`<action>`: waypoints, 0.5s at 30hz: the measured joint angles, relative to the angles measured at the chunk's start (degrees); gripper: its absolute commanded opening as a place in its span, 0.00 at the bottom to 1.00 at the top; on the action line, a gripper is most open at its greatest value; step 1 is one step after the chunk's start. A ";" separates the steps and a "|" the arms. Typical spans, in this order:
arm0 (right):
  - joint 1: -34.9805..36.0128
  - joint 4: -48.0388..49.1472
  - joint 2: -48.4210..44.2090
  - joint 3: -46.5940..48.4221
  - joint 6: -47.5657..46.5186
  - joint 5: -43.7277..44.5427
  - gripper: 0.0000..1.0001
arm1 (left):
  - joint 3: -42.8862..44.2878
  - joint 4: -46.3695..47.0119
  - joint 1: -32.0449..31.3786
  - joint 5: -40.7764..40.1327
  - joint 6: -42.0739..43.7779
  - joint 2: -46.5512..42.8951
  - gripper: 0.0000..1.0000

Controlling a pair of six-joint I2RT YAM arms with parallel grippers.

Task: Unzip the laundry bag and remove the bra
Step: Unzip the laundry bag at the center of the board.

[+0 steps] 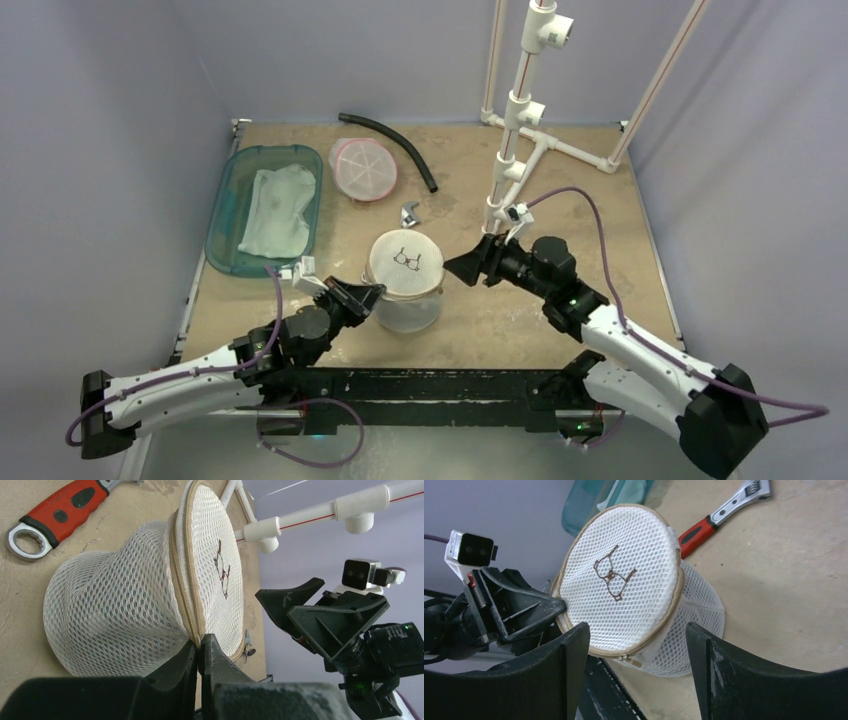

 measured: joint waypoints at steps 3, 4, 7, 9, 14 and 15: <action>-0.09 3.78 4.13 0.02 1.68 -4.09 0.68 | -0.11 0.24 0.00 0.98 1.62 -0.20 0.00; -0.13 4.61 5.42 0.02 2.10 -5.01 0.67 | -0.11 0.46 0.00 1.38 2.10 -0.20 0.00; -0.39 5.88 9.01 0.04 2.78 -6.03 0.64 | -0.15 0.94 0.00 2.29 3.23 -0.20 0.00; -0.52 6.03 10.56 0.04 2.86 -6.23 0.63 | -0.24 1.38 0.00 2.78 3.69 -0.22 0.00; -0.66 6.97 12.68 0.04 2.91 -6.69 0.57 | -1.49 2.12 0.00 3.54 3.93 -0.96 0.00; -0.66 7.28 13.11 0.04 2.89 -6.75 0.55 | -1.73 2.16 0.00 3.54 3.93 -1.22 0.00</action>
